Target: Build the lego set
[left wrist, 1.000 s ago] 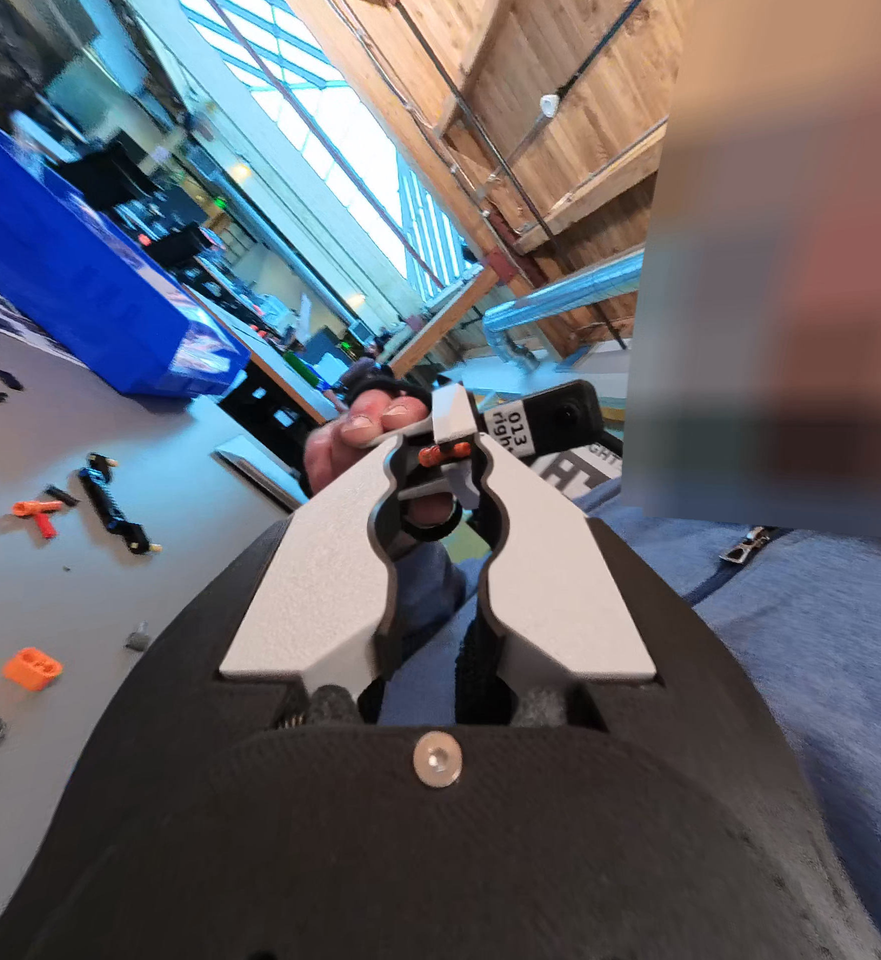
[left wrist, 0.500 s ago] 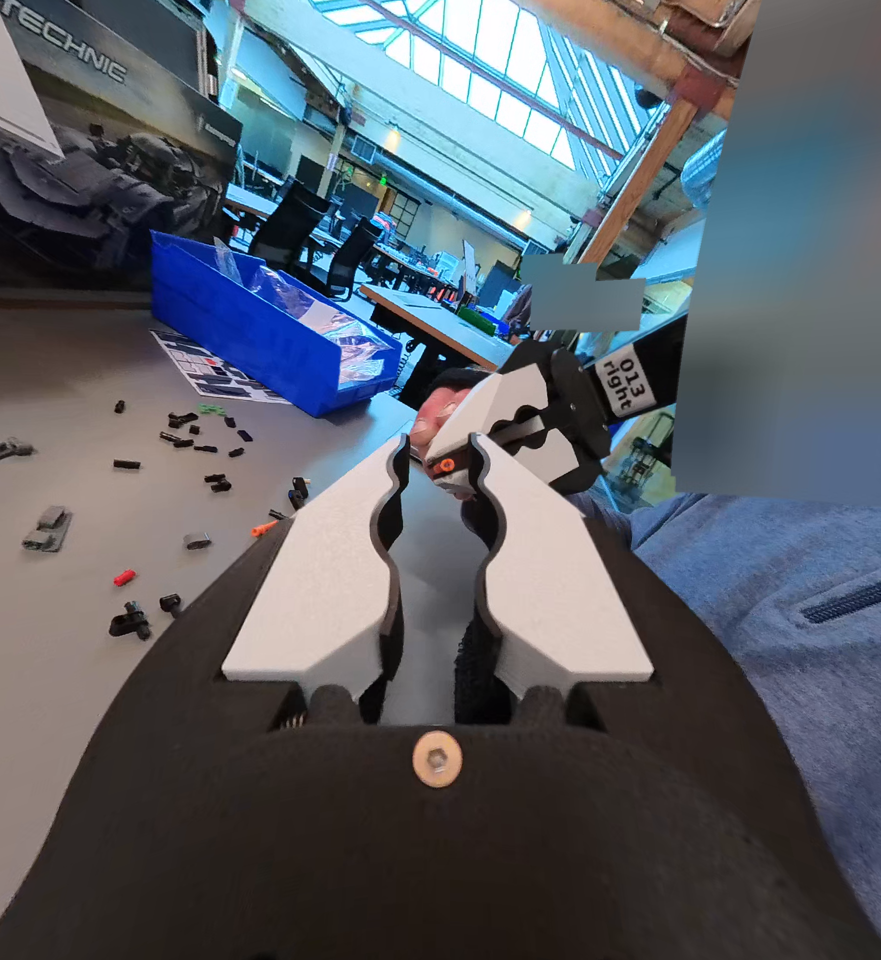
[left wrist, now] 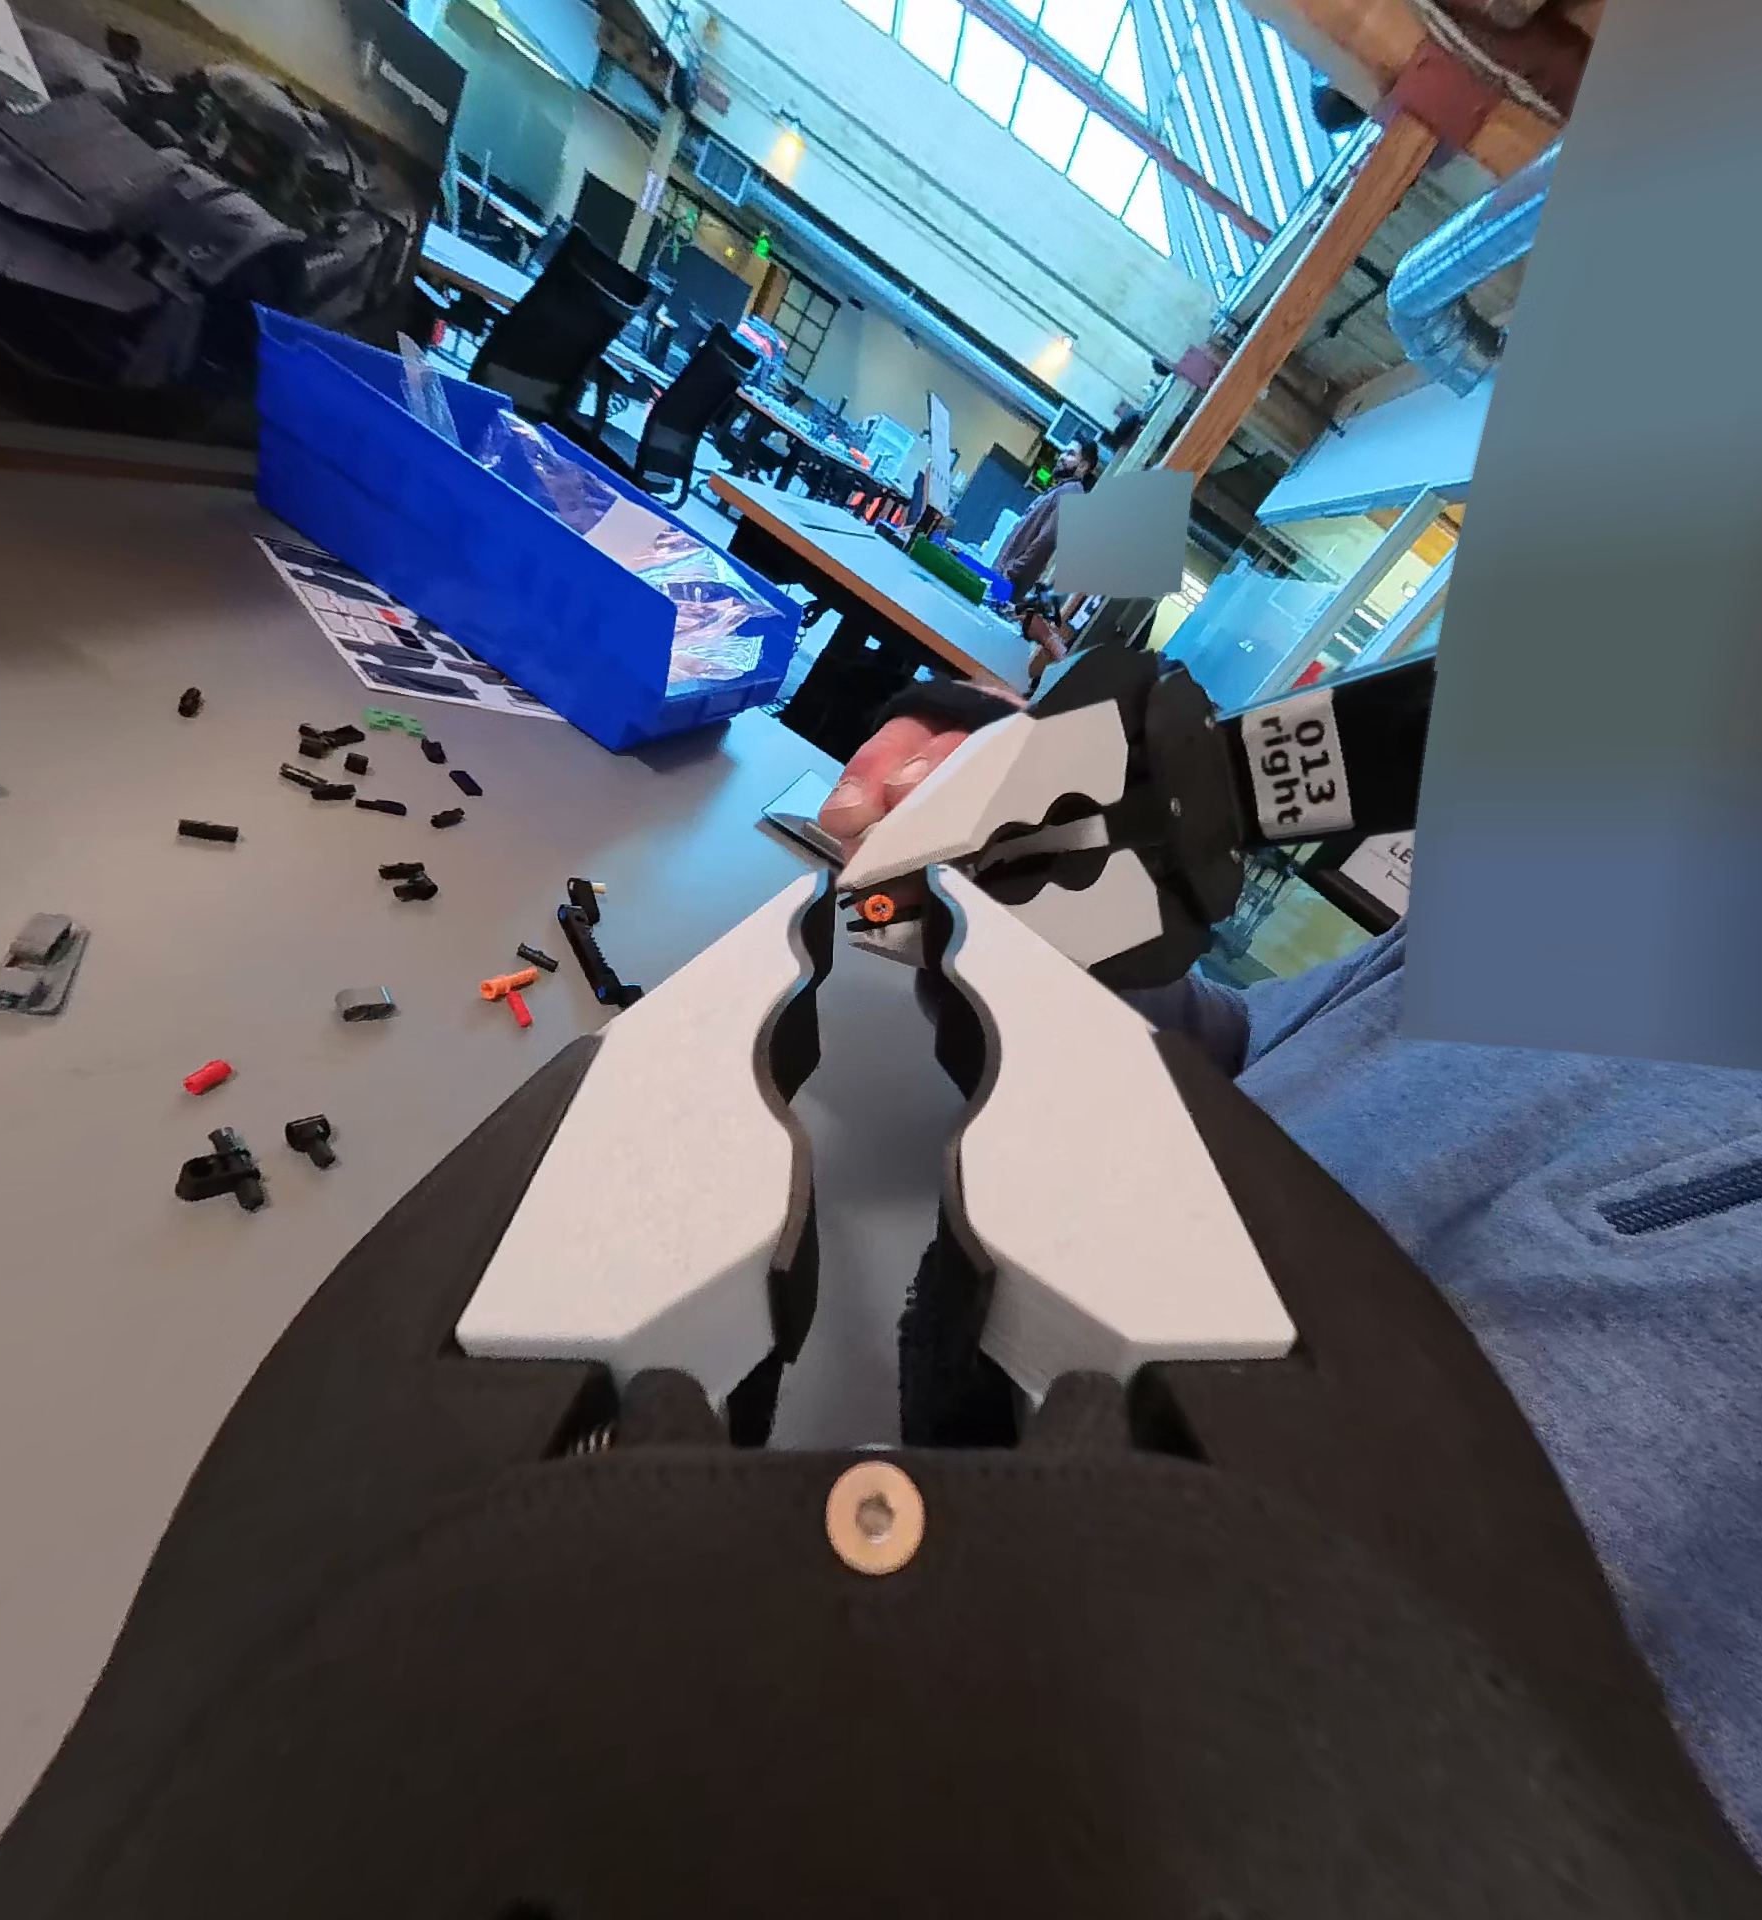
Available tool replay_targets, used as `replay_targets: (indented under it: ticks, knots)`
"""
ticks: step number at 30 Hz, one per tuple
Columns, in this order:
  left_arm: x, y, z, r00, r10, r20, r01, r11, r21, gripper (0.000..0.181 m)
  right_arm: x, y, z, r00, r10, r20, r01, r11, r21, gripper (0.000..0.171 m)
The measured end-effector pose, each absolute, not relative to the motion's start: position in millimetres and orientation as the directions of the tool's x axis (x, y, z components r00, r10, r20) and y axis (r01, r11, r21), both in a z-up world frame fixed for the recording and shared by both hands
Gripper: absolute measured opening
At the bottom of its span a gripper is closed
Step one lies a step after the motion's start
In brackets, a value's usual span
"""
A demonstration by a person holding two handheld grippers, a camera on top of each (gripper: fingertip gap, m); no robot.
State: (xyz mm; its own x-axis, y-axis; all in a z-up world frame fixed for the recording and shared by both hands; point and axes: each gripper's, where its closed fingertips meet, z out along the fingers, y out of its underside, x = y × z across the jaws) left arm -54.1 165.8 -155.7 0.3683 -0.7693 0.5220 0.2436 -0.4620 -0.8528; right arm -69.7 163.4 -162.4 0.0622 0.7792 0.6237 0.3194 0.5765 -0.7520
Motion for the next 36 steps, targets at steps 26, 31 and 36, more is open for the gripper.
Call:
replay_targets:
  ticks: [26,31,36]
  knots:
    - [-65.5,169.2,-171.0,0.486,-0.718,0.498,0.203,-0.461,-0.864,0.002,-76.4,166.7,-170.8,0.128,0.721,0.681,0.393,0.593,-0.702,0.002]
    - [-67.8,169.2,-170.0,0.466,-0.715,0.522,0.234,-0.469,-0.852,0.002,-74.0,165.2,-168.0,0.12,0.741,0.661,0.367,0.586,-0.723,0.005]
    - [-76.7,170.6,-163.5,0.337,-0.683,0.648,0.376,-0.533,-0.758,0.002,-67.9,162.9,-159.9,0.127,0.817,0.563,0.289,0.512,-0.809,0.009]
